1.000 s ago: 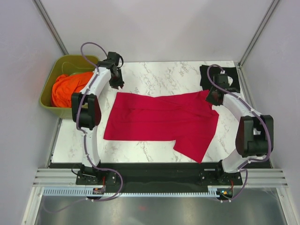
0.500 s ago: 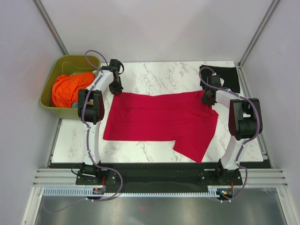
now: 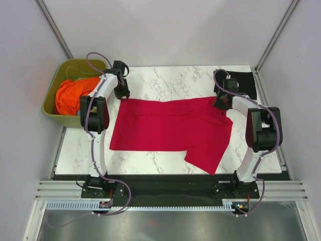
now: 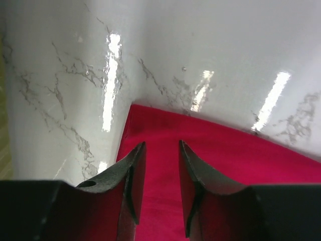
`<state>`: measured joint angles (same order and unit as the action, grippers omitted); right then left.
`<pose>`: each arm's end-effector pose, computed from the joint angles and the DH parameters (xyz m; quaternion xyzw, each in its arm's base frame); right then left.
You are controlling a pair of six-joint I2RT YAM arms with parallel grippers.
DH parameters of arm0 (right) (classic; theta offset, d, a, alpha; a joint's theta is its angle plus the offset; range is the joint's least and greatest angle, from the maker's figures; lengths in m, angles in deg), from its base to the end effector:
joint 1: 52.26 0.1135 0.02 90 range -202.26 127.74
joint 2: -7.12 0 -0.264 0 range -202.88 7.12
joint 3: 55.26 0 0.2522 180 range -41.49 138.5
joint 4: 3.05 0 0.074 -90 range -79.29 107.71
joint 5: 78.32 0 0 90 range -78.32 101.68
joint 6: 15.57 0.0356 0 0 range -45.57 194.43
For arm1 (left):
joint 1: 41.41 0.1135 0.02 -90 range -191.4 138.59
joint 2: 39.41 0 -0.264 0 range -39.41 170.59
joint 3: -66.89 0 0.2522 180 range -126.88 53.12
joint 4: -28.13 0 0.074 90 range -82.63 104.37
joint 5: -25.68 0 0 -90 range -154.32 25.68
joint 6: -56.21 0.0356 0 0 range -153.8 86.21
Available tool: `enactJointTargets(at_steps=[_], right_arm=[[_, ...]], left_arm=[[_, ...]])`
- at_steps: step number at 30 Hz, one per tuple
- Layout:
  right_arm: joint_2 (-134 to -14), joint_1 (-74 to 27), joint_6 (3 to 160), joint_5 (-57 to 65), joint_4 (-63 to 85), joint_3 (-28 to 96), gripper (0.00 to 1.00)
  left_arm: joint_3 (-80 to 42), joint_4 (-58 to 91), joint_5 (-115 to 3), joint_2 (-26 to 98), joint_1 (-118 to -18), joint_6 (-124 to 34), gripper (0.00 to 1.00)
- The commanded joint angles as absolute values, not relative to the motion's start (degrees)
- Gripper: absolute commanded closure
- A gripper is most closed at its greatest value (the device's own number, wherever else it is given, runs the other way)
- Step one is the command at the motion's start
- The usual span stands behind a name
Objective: Fold and stack the t-shirts
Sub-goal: Fold the tshirt
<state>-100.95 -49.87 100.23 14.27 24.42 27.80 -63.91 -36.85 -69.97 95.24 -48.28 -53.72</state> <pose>0.3969 0.0150 0.1710 0.1992 0.9255 0.0575 0.3171 0.4935 -0.0559 0.1823 -0.1206 0.9744 0.0046 0.1897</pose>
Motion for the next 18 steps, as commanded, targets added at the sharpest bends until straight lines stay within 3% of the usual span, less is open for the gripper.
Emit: enactJointTargets(at_steps=[1, 6, 11, 18], right_arm=[[-95.2, -49.0, 96.7, 4.8, 24.5, 29.5, 0.62], [-97.3, -47.2, 92.5, -2.5, 24.5, 29.2, 0.57], [-101.6, -46.1, 86.2, -4.2, 25.8, 32.6, 0.51], [-102.4, -45.3, 84.2, -4.7, 26.0, 31.5, 0.47]], left_arm=[[-64.7, -37.3, -66.2, 83.5, -48.6, -51.6, 0.60], [-55.7, -36.1, -59.1, 74.8, -51.9, -51.8, 0.59], [-42.9, -32.7, -54.9, 65.1, -56.8, -52.2, 0.59], [-33.9, -28.7, -51.0, 58.1, -58.0, -52.7, 0.58]])
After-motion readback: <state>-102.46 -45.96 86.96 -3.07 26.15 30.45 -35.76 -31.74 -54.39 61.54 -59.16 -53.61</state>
